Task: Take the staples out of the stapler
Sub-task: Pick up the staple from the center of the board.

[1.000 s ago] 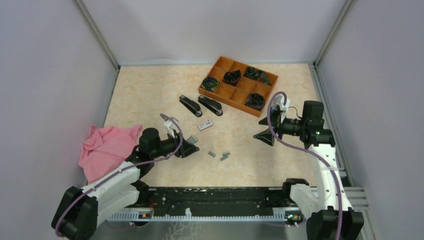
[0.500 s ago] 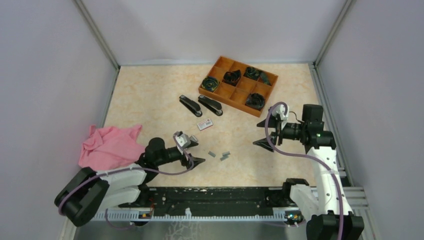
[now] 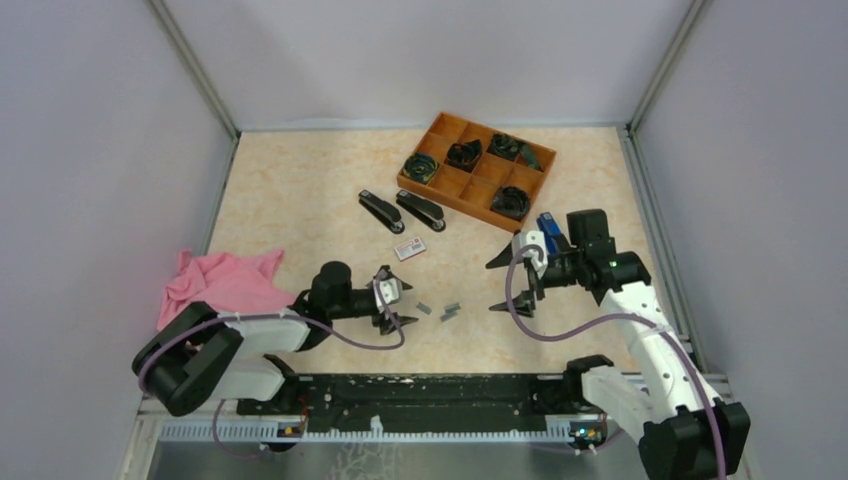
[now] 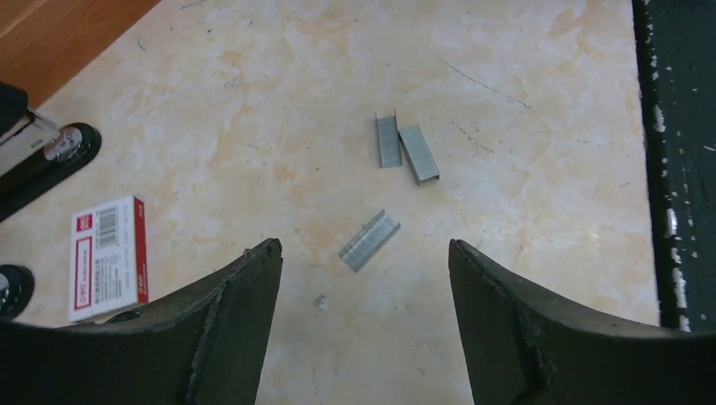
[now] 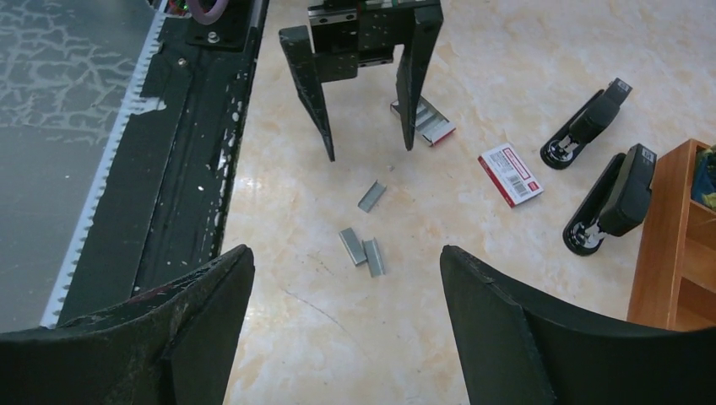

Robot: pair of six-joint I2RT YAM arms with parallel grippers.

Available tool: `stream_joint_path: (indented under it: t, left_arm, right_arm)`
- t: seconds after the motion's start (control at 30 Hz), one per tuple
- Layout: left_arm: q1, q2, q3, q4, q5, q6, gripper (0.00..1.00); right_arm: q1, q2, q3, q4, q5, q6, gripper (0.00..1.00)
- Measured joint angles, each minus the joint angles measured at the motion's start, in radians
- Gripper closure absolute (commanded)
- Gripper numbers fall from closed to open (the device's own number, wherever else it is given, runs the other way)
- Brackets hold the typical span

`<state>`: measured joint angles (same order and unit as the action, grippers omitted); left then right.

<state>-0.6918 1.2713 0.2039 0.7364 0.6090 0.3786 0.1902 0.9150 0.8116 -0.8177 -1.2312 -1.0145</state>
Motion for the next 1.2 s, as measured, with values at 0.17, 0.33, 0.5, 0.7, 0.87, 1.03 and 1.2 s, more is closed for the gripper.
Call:
stream_joint_path:
  t: [0.17,0.33,0.5,0.7,0.87,1.03,1.2]
  left_arm:
    - [-0.003,0.119,0.121,-0.085,0.034,0.108,0.29]
    - [-0.008,0.171,0.199,-0.208,0.074,0.187,0.34]
    - [-0.042,0.174,0.285,-0.340,0.082,0.268,0.35]
    - [-0.095,0.133,0.391,-0.551,0.014,0.367,0.33]
    - [-0.105,0.116,0.422,-0.673,-0.063,0.435,0.28]
    - [-0.105,0.122,0.423,-0.775,-0.105,0.499,0.30]
    - [-0.105,0.186,0.462,-0.846,-0.104,0.544,0.34]
  right_arm:
    - [0.013,0.006,-0.003,-0.012,0.008,-0.063,0.19]
    - [0.013,-0.068,-0.063,-0.007,0.039,-0.071,0.18]
    - [0.013,-0.108,-0.066,-0.002,0.056,-0.067,0.18]
    - [0.013,-0.109,-0.066,-0.011,0.064,-0.067,0.19]
    - [0.013,-0.110,-0.066,-0.013,0.064,-0.066,0.19]
    - [0.013,-0.110,-0.066,-0.013,0.069,-0.066,0.20]
    - [0.013,-0.108,-0.066,-0.013,0.080,-0.066,0.20]
